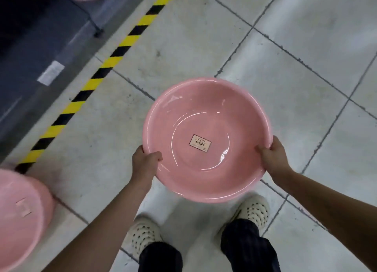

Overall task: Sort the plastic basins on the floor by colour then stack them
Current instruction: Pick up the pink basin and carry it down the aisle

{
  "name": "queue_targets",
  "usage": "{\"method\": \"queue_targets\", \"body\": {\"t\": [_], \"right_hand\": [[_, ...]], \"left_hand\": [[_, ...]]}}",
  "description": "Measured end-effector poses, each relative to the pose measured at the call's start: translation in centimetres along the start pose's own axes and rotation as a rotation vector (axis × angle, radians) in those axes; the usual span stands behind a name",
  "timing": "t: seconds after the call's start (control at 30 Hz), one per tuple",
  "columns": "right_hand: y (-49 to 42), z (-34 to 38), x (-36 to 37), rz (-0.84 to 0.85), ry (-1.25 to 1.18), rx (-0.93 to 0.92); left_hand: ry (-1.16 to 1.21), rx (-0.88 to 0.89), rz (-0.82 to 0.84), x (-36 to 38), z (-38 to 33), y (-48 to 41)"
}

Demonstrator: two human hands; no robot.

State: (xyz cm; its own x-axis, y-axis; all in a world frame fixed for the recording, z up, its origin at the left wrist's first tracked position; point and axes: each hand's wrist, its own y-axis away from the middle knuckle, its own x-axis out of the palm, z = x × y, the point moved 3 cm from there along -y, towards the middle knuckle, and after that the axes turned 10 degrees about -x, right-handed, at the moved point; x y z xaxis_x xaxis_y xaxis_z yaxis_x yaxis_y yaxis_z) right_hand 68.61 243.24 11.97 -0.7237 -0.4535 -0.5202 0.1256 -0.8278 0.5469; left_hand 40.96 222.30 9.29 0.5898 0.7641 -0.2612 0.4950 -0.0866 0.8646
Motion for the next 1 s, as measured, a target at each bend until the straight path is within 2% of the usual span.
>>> {"method": "queue_targets", "body": {"t": [0.2, 0.47, 0.63, 0.73, 1.0], "right_hand": [[7.5, 12.8, 13.5, 0.264, 0.139, -0.195], [20.5, 22.5, 30.7, 0.567, 0.327, -0.444], [28.5, 25.1, 38.8, 0.682, 0.480, -0.563], [32.0, 26.0, 43.5, 0.728, 0.545, -0.614], [35.2, 25.5, 55.6, 0.809, 0.659, -0.684]], "left_hand": [[0.288, 0.004, -0.225, -19.5, 0.7, 3.1], [0.660, -0.097, -0.430, -39.3, 10.0, 8.9], [0.862, -0.187, -0.509, -46.7, 16.1, 10.7], [0.935, -0.209, -0.496, -49.6, 19.1, 10.6], [1.078, -0.268, -0.501, -55.1, 24.3, 4.8]]}}
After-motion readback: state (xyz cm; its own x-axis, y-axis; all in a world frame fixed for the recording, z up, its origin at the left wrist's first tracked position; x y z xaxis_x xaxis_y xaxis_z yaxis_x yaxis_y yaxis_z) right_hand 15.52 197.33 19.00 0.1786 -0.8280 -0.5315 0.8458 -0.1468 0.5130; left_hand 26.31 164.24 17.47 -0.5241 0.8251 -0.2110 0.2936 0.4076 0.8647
